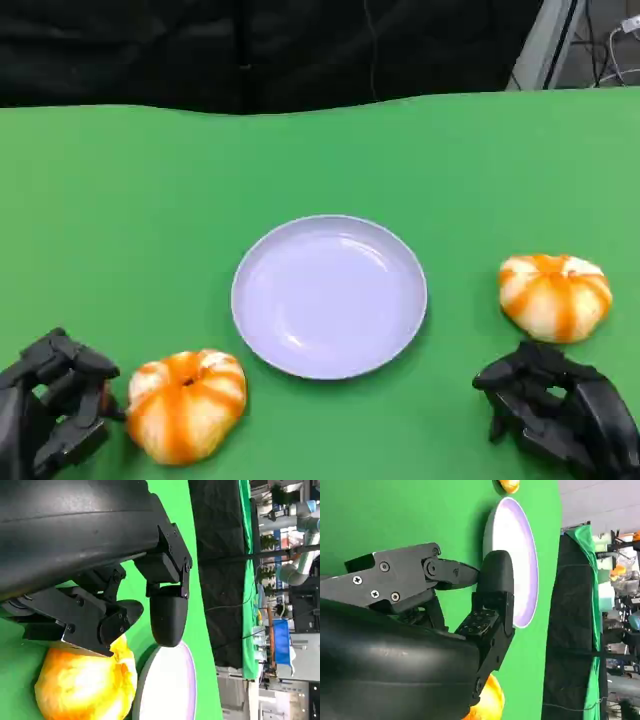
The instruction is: Grasp the bread from the table and place it into the plate.
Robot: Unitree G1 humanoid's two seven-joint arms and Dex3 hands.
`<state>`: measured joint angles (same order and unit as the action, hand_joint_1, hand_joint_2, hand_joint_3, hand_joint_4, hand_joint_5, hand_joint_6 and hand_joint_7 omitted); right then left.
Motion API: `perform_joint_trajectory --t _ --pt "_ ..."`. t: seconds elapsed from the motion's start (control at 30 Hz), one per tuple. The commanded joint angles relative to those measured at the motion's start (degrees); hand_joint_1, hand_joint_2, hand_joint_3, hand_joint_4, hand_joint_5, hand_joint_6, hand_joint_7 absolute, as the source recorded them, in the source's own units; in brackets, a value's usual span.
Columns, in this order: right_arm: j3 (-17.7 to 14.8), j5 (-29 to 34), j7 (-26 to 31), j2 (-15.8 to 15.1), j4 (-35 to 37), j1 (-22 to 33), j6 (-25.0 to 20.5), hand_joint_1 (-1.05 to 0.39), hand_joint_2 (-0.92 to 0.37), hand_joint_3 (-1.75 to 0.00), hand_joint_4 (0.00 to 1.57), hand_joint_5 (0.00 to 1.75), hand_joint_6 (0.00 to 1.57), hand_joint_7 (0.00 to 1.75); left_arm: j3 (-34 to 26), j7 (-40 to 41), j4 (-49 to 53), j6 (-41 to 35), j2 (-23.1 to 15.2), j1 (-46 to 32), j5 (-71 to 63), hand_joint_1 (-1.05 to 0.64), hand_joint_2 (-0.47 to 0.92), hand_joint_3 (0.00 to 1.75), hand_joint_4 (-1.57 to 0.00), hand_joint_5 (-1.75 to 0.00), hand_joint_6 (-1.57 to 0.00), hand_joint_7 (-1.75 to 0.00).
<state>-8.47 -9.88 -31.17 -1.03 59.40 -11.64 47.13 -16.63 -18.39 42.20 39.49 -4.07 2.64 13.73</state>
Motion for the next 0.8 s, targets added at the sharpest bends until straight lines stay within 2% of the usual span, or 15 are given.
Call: perform_joint_trajectory --t 0.03,0.6,0.77,0.8 --pt "-0.39 -0.29 -0.43 -1.07 0.36 -0.01 0.40 -0.26 -0.92 -0.42 0.71 1.67 0.86 0.95 -0.59 0.49 -0.24 -0.11 -1.06 0.08 0.57 0.03 0.74 0.87 -0.83 -1.61 -0.82 -1.34" --pt "-0.41 -0.19 -0.59 -1.06 0.32 0.07 0.58 -0.25 -0.92 -0.43 0.71 1.69 0.86 0.94 -0.92 -1.20 -0.19 -0.14 -0.84 0.15 2.57 0.03 0.76 0.85 -0.81 -1.61 -0.80 -1.34" --pt "-0.39 -0.31 -0.56 -1.02 0.05 0.11 -0.01 -0.25 -0.92 -0.43 0.70 1.70 0.86 0.94 -1.80 -4.50 -1.51 -1.32 0.45 0.10 7.37 0.01 0.88 0.64 -0.78 -1.43 -0.84 -1.00" --pt "-0.39 -0.34 -0.60 -1.00 0.00 0.14 -0.03 -0.25 -0.92 -0.43 0.70 1.70 0.86 0.94 -1.97 -5.07 -1.64 -1.43 0.73 0.15 8.22 -0.02 0.87 0.60 -0.76 -1.33 -0.84 -0.88"
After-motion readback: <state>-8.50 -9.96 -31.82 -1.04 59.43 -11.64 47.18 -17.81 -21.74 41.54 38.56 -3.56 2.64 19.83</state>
